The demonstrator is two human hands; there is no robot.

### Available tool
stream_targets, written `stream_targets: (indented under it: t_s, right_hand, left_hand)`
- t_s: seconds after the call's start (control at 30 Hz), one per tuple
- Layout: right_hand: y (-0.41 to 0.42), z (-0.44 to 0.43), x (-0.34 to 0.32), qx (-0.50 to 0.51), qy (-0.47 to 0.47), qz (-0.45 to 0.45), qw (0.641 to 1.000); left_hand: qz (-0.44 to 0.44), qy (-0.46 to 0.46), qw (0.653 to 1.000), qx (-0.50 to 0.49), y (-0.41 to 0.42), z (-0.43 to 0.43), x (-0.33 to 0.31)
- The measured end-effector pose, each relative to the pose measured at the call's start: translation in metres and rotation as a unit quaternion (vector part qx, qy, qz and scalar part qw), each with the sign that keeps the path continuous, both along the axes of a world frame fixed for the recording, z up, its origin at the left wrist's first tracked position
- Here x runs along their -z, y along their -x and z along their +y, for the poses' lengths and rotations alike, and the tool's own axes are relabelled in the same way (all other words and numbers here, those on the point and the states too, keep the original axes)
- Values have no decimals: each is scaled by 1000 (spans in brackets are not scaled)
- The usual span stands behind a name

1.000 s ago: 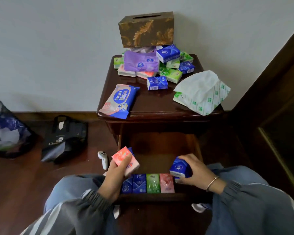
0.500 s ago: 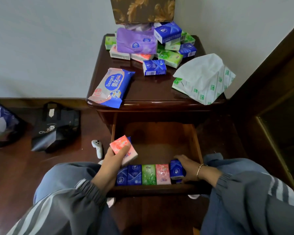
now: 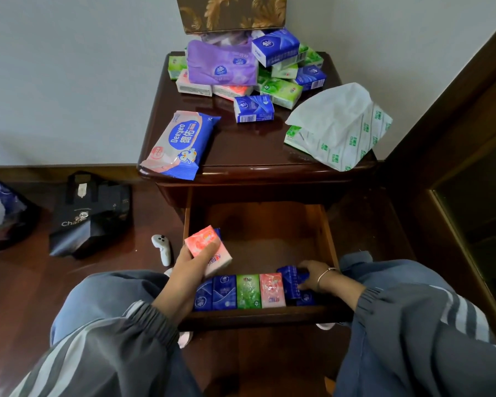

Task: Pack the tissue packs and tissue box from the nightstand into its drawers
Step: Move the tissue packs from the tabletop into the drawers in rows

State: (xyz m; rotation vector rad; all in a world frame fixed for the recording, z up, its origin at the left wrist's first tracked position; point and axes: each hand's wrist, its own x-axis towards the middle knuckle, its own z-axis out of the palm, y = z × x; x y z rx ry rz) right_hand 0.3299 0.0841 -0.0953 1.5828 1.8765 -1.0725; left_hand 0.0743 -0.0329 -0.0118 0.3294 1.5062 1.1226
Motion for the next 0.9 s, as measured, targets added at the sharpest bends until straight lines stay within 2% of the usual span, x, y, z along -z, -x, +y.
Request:
stream_targets:
  t_s: [0.13, 0.33, 0.47, 0.63, 0.73, 0.8, 0.9]
  right_hand:
    - [1, 0, -3, 8, -18, -17, 1000]
    - [15, -2, -5, 48, -148, 34, 987]
    - [17, -3, 1, 82, -89, 43, 992]
    - [10, 14, -13, 113, -66, 32, 991]
    - [5, 22, -17, 59, -56, -15, 997]
    - [5, 19, -17, -15, -49, -71, 996]
    - [11, 9, -16, -109, -73, -152, 980]
  left_hand:
    - [0, 6, 1000, 0, 0, -1, -2]
    - [1, 6, 1000, -4, -2, 0, -5]
    - [8, 7, 1000, -7, -2, 1, -6]
    - [6, 5, 1000, -10, -2, 1, -6]
    - [0, 5, 1000, -4, -2, 2, -7]
    - [0, 6, 1000, -1, -4, 3, -8]
    - [-2, 11, 1000, -1, -5, 3, -9]
